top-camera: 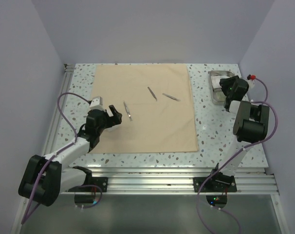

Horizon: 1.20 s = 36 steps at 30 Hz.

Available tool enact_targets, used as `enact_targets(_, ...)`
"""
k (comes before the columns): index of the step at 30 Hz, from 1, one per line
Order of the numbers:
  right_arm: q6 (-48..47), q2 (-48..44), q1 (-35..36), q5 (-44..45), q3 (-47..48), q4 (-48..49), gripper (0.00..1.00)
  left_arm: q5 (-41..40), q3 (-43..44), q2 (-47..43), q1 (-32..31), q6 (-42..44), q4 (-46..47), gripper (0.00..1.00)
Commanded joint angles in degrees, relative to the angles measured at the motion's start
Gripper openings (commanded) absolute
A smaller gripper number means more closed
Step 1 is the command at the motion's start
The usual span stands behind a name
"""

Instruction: Prepare the surgical pack

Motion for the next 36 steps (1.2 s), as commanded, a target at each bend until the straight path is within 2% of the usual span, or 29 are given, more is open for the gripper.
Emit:
enact_targets(1,-2.6,-9.3,0.8,3.5,-2.2,-1.3,0.47,-2.1,1.9,-2.1,-0.7,2.3,1.8,0.99)
enact_targets(8,-1.6,-20.9,2.0,2.2,-9.0,-10.1,0.47,-3.3,2.2,-2.5,-1.0,2.2,1.1,1.00)
enact_targets(11,-2.9,-27.0,6.0,-0.8,-11.7,-15.7,0.45,-5.5,2.8,-2.7,-0.9,2.1,-0.3,1.00)
enact_targets(14,-5.7,-31.4,13.8,-2.2,-13.4,-20.4,0.45,-8.4,3.4,-3.3,-0.3,1.6,-2.2,1.00)
enact_targets(18,-5.5,-32.6,25.7,-5.6,-15.9,-21.0,0.44,-9.3,3.2,-3.4,1.1,0.0,-3.3,1.00)
enact_targets(22,-6.2,-28.0,36.0,-7.5,-13.4,-22.0,0.43,-9.5,4.1,-1.5,2.7,-1.3,-5.3,1.00)
enact_targets(27,-9.5,-15.3,48.0,-11.7,-4.5,-22.3,0.45,-10.0,4.5,-1.1,5.3,-3.5,-7.6,0.99)
enact_targets(36,-15.2,3.9,59.1,-17.6,16.8,-29.2,0.48,-14.9,1.4,-7.2,6.9,-7.8,-8.8,0.98)
